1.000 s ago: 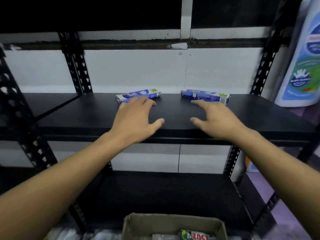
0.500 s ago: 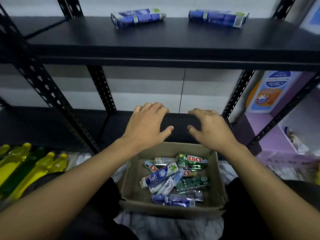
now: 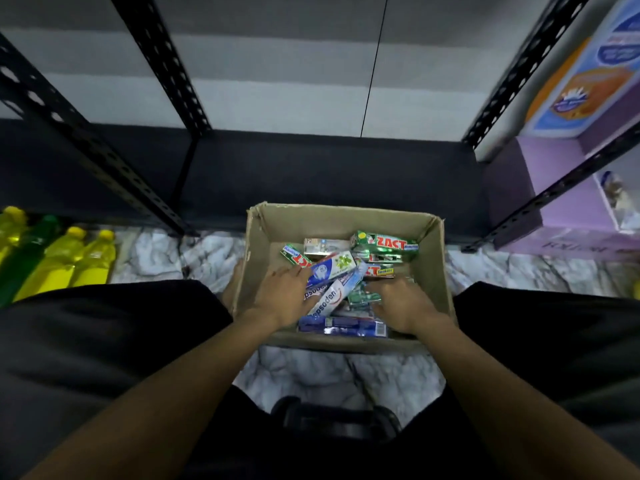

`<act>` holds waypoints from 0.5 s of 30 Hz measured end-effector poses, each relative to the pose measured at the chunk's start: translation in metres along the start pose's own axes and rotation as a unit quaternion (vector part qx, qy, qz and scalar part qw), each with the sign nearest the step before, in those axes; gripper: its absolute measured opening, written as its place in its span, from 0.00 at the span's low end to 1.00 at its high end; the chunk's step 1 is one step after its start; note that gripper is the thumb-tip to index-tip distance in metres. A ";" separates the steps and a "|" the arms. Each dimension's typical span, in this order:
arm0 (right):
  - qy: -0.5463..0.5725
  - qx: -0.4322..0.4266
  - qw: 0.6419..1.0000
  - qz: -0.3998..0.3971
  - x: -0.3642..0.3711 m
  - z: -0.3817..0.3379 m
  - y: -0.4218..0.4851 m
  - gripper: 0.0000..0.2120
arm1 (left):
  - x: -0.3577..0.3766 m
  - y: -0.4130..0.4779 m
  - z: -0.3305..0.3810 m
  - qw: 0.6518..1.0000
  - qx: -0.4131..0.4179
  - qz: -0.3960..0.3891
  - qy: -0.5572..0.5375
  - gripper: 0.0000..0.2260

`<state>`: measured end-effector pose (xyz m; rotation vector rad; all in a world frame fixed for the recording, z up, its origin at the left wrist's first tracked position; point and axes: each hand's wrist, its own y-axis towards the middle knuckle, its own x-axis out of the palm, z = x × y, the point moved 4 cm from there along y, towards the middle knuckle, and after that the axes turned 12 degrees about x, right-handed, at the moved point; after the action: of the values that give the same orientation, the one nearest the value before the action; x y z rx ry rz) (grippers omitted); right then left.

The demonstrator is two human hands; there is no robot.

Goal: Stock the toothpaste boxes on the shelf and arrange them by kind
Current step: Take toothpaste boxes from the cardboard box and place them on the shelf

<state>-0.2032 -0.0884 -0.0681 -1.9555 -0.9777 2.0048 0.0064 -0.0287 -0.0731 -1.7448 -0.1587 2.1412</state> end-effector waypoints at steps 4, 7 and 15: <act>0.031 0.013 0.995 -0.094 0.043 0.005 0.028 0.21 | 0.031 0.015 -0.019 0.997 -0.045 -0.023 -0.061 0.25; 0.080 0.014 0.987 -0.136 0.066 0.011 0.038 0.23 | 0.053 0.028 -0.032 0.992 -0.068 -0.019 -0.100 0.28; 0.171 0.042 0.964 -0.202 0.102 0.027 0.056 0.26 | 0.091 0.055 -0.054 0.982 -0.096 -0.004 -0.160 0.28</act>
<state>-0.2237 -0.0845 -0.1856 -1.7954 -1.0746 1.4119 0.0315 -0.0553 -0.1870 -1.4781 -0.4700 2.4576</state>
